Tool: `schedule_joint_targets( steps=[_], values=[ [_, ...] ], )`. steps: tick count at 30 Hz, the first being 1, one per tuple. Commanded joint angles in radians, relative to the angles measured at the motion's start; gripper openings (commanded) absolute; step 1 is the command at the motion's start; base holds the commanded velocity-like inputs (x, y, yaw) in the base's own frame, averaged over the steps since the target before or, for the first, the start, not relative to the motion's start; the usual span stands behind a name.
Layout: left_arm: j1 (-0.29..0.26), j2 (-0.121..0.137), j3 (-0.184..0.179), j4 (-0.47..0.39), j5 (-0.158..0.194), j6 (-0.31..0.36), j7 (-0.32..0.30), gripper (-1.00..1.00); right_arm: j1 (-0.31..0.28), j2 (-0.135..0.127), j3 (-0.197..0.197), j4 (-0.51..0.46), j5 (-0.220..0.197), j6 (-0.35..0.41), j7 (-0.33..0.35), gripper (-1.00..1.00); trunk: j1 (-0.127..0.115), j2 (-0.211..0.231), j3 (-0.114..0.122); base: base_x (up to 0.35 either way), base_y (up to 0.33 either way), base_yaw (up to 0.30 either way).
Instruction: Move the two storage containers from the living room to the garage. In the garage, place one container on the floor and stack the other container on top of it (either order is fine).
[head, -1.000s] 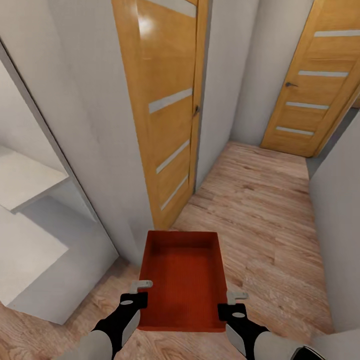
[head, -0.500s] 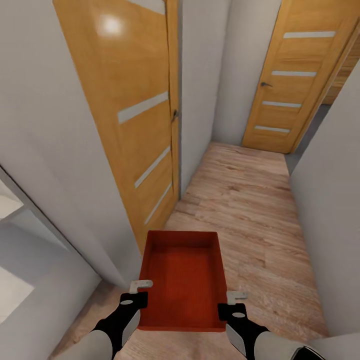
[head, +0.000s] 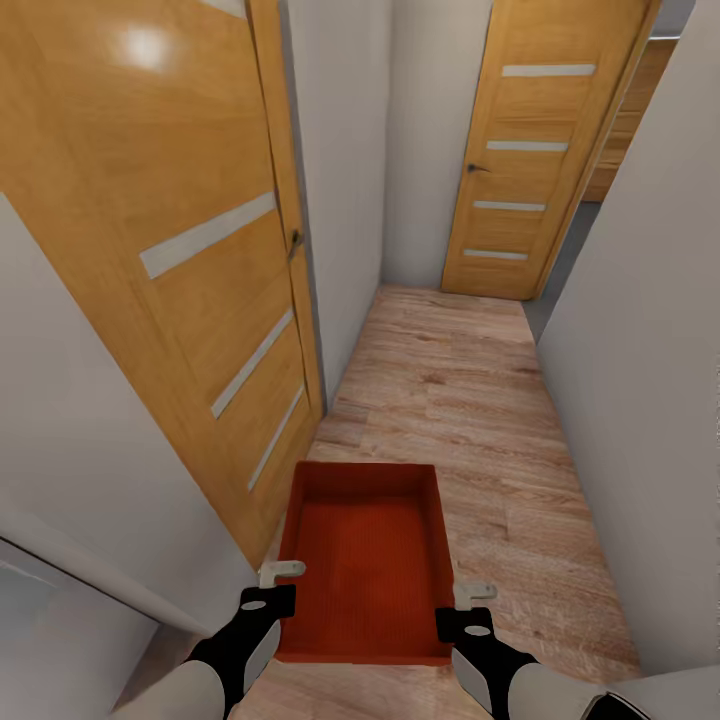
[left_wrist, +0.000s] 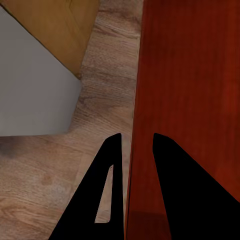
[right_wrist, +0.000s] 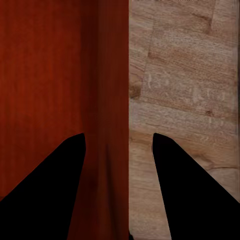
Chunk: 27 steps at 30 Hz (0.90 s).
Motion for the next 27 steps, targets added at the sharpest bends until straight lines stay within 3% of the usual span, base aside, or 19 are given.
schedule_joint_targets(
  steps=[1,27],
  values=[
    [0.0,0.001,0.022,-0.05,-0.014,0.008,0.006,-1.0,0.0,0.0,-0.005,0.027,-0.018,-0.004,-0.001,-1.0,0.001,-0.001,-0.001,0.322,0.07,-0.281],
    [0.0,0.001,0.022,-0.05,-0.014,0.008,0.006,-1.0,0.0,0.0,-0.005,0.027,-0.018,-0.004,-0.001,-1.0,0.001,-0.001,-0.001,0.322,0.067,-0.281]
  ],
)
